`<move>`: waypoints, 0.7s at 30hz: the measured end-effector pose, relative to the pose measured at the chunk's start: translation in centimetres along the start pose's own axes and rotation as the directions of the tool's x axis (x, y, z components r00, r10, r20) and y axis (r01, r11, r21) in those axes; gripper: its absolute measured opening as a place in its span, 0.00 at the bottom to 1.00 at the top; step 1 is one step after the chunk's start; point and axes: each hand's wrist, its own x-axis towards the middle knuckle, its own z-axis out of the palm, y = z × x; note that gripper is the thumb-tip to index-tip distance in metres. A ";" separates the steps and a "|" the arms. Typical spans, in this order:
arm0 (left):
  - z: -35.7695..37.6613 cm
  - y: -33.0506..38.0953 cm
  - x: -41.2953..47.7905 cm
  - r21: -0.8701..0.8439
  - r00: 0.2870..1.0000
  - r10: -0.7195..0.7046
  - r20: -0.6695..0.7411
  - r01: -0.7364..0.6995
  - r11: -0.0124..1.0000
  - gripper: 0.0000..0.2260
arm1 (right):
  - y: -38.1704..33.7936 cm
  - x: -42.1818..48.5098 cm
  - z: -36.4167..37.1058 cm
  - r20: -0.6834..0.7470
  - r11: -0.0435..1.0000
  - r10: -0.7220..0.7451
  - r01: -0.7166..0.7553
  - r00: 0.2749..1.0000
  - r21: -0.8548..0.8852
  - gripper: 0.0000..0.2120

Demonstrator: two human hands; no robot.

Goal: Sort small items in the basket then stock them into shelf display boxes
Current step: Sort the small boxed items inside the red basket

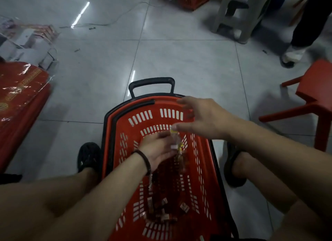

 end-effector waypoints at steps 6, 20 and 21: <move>2.6 -9.4 7.5 0.096 0.958 -0.045 -0.283 0.075 0.993 0.08 | 1.2 0.6 -1.8 0.069 0.976 0.000 0.015 0.998 -0.217 0.23; 4.3 -12.3 8.8 0.563 0.882 0.261 -0.392 0.005 0.827 0.14 | 1.2 -0.6 1.5 0.276 0.927 -0.116 0.204 0.954 -0.315 0.19; 4.2 -12.4 8.6 0.547 0.883 0.267 -0.387 -0.014 0.837 0.14 | 1.3 -0.7 1.7 0.289 0.928 -0.107 0.199 0.952 -0.314 0.18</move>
